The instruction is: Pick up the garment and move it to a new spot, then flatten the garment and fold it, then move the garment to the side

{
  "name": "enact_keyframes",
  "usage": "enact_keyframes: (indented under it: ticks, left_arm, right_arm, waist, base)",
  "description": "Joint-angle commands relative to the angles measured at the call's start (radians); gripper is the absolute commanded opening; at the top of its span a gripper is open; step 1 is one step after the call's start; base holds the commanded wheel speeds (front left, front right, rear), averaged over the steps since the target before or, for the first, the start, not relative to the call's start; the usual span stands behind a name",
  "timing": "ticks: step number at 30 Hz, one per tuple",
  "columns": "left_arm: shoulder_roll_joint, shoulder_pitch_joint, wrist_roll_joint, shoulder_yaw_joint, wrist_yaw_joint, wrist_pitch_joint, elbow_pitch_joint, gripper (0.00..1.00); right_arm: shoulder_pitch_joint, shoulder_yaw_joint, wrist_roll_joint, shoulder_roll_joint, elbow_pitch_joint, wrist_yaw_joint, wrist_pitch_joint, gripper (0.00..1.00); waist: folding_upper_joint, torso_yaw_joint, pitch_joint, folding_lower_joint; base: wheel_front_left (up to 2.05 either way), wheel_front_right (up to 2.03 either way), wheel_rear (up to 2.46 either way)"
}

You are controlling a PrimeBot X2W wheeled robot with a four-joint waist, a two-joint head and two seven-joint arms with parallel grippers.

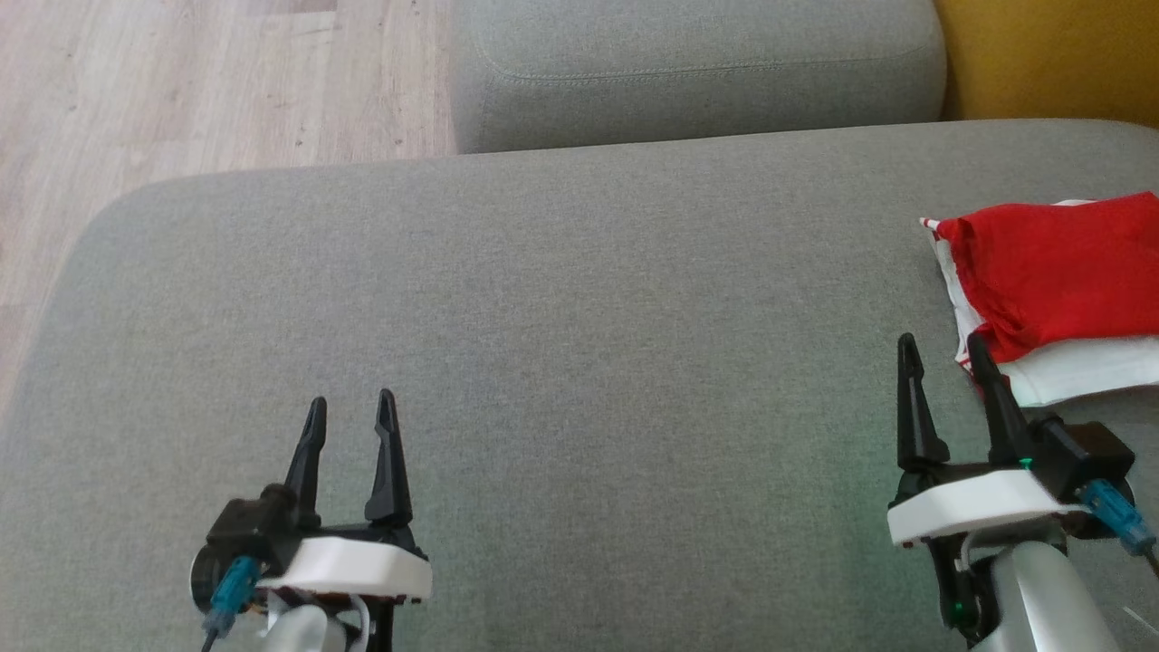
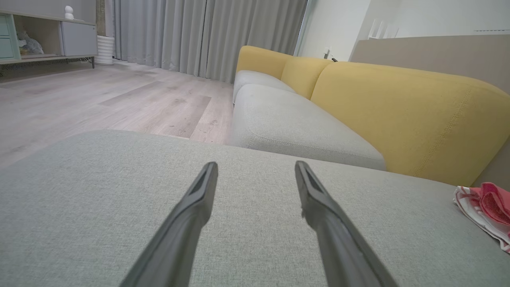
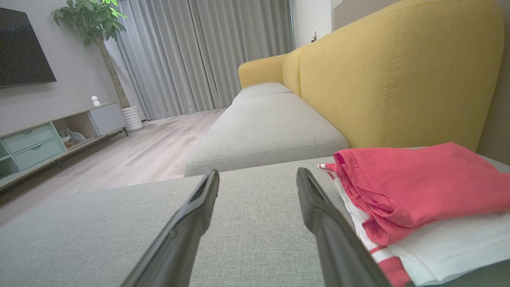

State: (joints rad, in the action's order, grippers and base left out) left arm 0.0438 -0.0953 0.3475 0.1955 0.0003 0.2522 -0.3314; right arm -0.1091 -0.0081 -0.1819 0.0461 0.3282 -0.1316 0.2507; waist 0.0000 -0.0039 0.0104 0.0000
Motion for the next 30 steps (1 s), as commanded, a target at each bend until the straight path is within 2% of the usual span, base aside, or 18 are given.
enact_keyframes:
  ticks: [1, 30]
  left_arm:
    - [0.006, -0.017, 0.006, -0.03, 0.003, 0.01, 0.035, 1.0]
    - [0.006, -0.017, 0.111, -0.054, 0.005, 0.01, 0.015, 1.0]
  right_arm:
    - [-0.021, 0.026, 0.009, 0.004, -0.038, 0.001, 0.011, 1.0]
    - [-0.021, 0.045, -0.002, 0.004, -0.019, 0.001, 0.011, 1.0]
  waist:
    - [0.0, 0.0, 0.0, 0.0]
    - [0.0, -0.012, -0.006, 0.0]
  base:
    - [0.0, 0.0, 0.0]
    - [0.0, 0.0, 0.0]
